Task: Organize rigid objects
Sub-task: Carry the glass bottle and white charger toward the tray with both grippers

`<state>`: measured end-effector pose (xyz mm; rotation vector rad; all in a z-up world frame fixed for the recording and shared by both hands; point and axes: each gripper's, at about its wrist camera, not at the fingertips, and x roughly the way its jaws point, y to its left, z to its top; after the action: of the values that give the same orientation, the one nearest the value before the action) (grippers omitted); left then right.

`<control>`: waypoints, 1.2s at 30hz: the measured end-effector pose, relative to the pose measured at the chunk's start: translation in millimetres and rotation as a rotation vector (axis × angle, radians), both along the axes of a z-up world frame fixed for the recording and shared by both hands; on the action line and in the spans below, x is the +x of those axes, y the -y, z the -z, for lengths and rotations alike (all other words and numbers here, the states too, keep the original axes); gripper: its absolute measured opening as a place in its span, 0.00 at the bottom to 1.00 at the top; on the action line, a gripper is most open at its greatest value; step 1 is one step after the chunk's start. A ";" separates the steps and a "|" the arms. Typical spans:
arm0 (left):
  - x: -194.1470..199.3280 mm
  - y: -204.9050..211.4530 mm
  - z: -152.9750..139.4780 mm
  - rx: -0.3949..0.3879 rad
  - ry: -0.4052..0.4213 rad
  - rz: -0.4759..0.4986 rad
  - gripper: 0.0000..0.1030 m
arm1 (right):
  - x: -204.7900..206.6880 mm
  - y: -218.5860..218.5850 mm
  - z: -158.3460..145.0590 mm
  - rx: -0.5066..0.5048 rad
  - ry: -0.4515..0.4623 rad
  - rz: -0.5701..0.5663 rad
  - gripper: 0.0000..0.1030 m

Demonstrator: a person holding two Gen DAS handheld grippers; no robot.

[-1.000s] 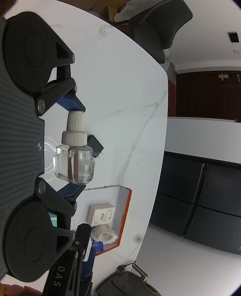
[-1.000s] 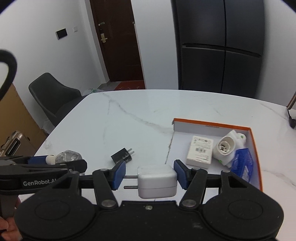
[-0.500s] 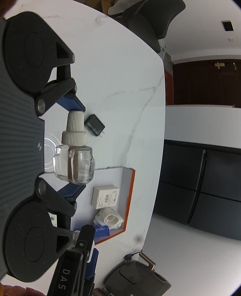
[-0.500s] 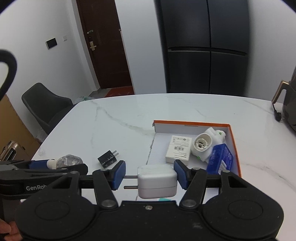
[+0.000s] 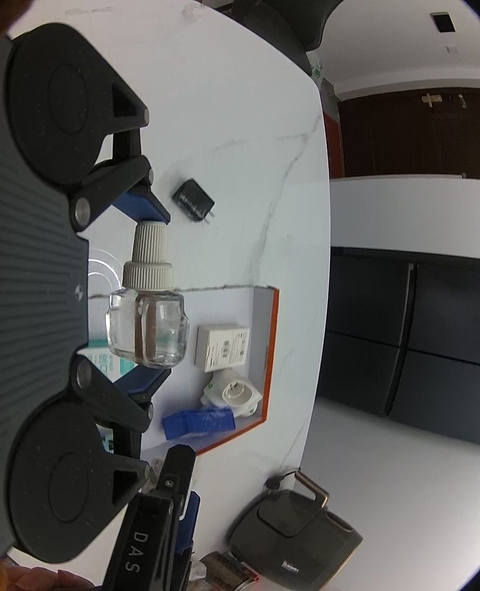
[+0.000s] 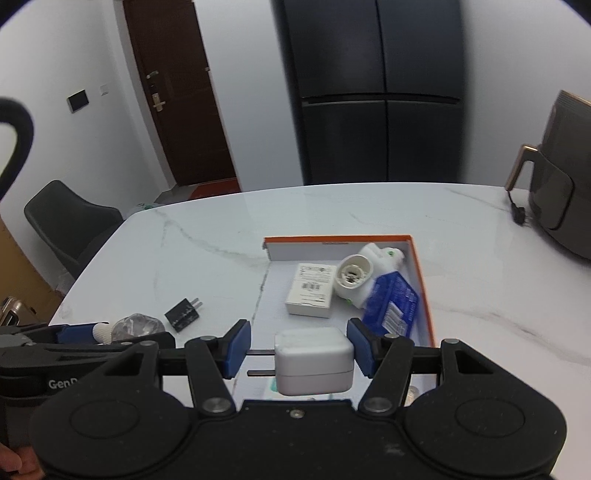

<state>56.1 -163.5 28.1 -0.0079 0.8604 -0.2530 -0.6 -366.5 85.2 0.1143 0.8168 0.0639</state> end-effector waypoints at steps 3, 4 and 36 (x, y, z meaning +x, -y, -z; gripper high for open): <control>-1.3 7.9 0.2 0.001 0.001 0.017 0.79 | -4.6 9.2 -0.4 -0.002 0.002 0.021 0.68; -1.8 10.2 0.4 -0.001 0.000 0.022 0.79 | -5.9 12.1 -0.5 -0.001 0.001 0.027 0.68; 6.3 65.2 6.5 -0.003 -0.015 0.104 0.79 | -20.0 59.6 -3.3 -0.005 0.000 0.118 0.68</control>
<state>62.4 -228.7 21.5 0.0318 0.8761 -0.3522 -20.6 -426.1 88.5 0.1581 0.8082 -0.0494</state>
